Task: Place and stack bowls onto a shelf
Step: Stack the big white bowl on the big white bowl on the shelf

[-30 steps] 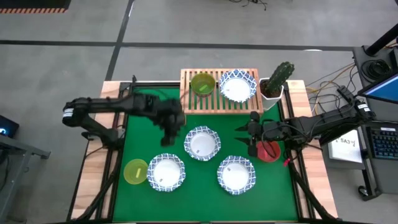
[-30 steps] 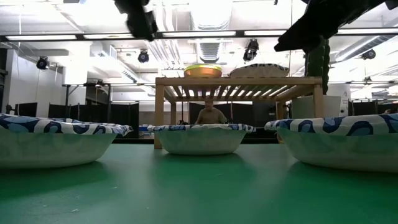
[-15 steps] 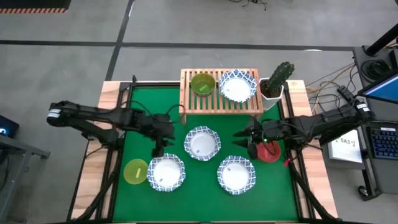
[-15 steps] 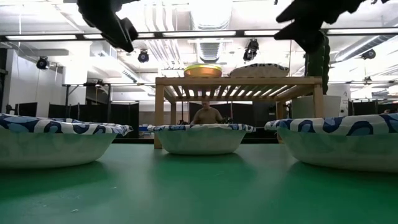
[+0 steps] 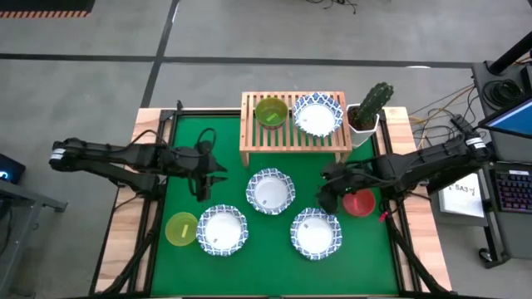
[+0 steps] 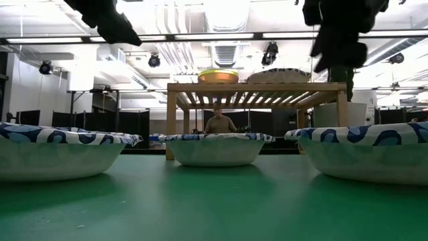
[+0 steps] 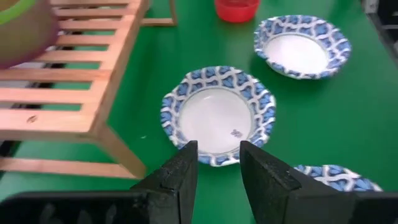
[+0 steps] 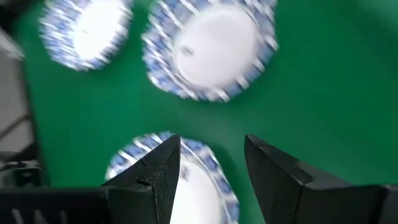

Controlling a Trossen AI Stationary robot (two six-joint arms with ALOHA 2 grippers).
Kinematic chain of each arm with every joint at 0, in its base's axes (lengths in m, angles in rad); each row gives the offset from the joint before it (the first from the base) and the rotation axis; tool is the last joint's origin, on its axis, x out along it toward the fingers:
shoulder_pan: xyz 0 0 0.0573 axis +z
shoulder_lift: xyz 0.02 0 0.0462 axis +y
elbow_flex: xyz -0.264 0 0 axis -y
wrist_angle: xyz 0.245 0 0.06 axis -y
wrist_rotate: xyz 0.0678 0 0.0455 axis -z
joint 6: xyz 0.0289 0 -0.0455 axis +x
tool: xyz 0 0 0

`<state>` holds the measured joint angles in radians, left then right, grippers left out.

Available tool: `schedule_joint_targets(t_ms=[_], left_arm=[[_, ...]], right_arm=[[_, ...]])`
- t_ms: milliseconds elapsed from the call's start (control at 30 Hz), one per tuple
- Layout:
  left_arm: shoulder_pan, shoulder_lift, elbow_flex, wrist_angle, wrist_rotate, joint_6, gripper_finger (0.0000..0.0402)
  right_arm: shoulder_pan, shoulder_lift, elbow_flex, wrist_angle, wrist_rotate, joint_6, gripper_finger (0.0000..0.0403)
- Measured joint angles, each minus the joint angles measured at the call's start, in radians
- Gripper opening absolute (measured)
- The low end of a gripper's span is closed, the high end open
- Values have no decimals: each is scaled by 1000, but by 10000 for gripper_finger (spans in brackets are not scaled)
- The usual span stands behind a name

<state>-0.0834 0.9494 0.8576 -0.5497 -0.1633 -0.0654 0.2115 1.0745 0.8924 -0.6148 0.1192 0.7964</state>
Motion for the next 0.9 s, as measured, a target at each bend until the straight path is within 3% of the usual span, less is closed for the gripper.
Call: schedule_joint_targets(t_ms=[100,233,633,900], left_arm=[[0,-8,-14,6,-13,0,102],[0,0,-18,11,-13,0,102],[0,37,-20,12,-50,25,102],[-1,30,-96,65,-50,26,102]], right_arm=[[0,53,61,-111,0,12,168],[0,140,157,-163,0,-87,168],[0,499,475,-166,4,-590,168],[0,684,609,-166,-19,-709,168]])
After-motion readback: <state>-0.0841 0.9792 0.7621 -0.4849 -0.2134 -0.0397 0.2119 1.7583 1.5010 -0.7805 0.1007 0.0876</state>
